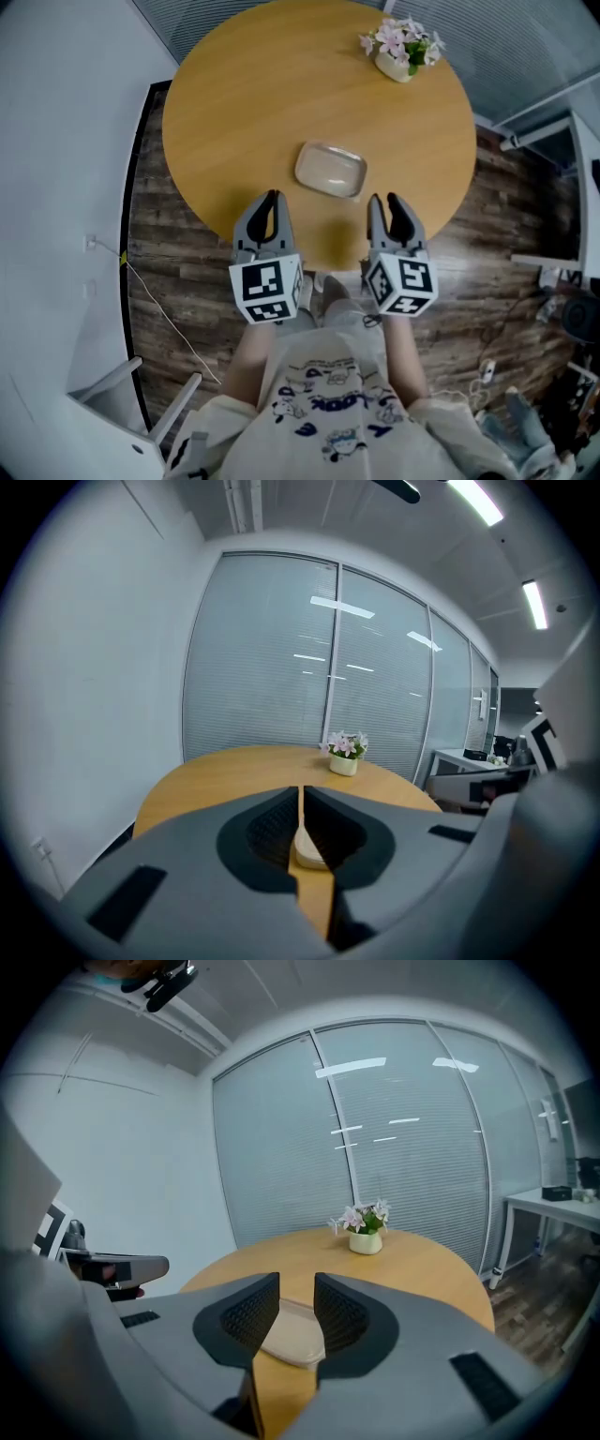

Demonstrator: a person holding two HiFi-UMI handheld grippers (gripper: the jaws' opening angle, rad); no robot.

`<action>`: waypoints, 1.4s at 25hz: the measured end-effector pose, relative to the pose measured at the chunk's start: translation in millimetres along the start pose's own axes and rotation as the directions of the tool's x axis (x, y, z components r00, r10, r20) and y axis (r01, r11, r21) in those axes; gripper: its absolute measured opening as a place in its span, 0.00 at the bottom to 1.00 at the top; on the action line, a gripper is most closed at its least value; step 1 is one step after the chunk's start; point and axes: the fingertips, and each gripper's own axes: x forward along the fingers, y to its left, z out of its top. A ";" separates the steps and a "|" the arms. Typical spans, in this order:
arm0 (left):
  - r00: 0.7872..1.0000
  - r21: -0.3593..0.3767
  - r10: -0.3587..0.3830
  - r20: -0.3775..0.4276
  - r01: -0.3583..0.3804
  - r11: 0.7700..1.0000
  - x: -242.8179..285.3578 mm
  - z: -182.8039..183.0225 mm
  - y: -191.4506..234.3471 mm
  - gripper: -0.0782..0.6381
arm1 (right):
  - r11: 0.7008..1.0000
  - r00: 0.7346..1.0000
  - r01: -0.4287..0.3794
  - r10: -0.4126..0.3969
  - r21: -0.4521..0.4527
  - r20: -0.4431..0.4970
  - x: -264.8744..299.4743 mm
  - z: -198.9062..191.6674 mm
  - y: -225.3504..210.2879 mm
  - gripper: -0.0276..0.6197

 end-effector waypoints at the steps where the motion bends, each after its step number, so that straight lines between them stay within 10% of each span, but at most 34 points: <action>1: 1.000 -0.002 0.000 -0.010 0.000 1.000 6.8 -2.4 -0.9 0.12 | 1.000 1.000 -0.007 0.007 0.013 -0.014 6.5 -3.5 -4.1 0.19; 21: 0.970 -0.102 -0.009 -0.244 -0.017 0.995 96.2 -67.5 3.9 0.13 | 0.969 0.944 -0.164 0.208 0.184 -0.255 92.2 -70.4 -40.4 0.28; 35: 0.929 -0.212 -0.159 -0.334 0.090 0.973 120.6 -92.0 15.1 0.25 | 0.922 0.906 -0.157 0.278 0.355 -0.321 102.7 -95.7 -42.2 0.32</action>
